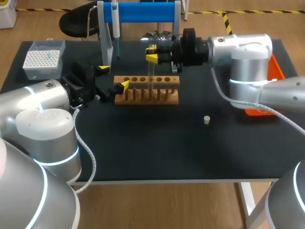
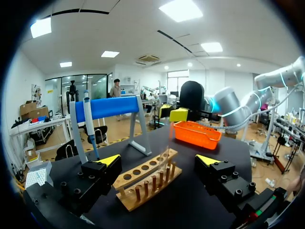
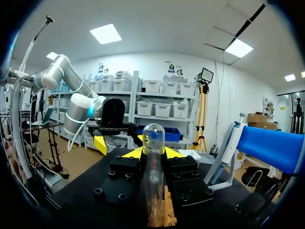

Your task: Invert the test tube, pick up the pipette, mount the tip to pipette, aspirate from beaker and dispense into the tube, eject the tip, return the pipette, and cap with the stopper.

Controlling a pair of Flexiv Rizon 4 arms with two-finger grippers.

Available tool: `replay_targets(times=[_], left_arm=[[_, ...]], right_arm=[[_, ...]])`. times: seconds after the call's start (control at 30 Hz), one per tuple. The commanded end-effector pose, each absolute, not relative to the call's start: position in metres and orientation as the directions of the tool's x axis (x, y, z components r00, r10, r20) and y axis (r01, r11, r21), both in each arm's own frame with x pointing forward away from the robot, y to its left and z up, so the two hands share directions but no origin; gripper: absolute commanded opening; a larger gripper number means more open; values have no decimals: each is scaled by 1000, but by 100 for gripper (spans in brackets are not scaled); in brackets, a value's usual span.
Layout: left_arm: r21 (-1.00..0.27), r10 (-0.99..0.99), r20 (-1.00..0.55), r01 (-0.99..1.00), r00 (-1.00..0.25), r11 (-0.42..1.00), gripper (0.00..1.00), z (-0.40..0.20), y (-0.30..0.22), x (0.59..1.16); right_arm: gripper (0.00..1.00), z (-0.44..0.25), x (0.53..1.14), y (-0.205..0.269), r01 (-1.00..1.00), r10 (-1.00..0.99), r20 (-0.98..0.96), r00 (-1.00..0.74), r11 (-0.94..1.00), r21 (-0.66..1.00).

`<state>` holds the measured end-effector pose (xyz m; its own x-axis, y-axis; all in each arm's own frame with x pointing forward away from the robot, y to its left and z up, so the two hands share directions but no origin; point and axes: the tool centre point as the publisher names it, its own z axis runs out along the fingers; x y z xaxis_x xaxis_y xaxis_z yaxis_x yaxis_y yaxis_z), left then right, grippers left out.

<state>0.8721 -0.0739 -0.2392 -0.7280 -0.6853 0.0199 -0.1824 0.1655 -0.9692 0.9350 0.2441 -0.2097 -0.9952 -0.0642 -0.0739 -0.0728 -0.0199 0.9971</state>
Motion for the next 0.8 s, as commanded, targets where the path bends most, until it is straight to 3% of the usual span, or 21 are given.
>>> replay_targets(times=[0.03, 0.8], left_arm=[[-970, -684, 20, -179, -729, 162, 100, -241, -74, 873], [-970, -684, 20, -179, -729, 162, 100, -241, -74, 873]], right_arm=[[0, -204, 928, 236, -76, -46, -76, -996, -9, 997], [0, -193, 905, 200, -42, 29, -42, -999, -5, 999]])
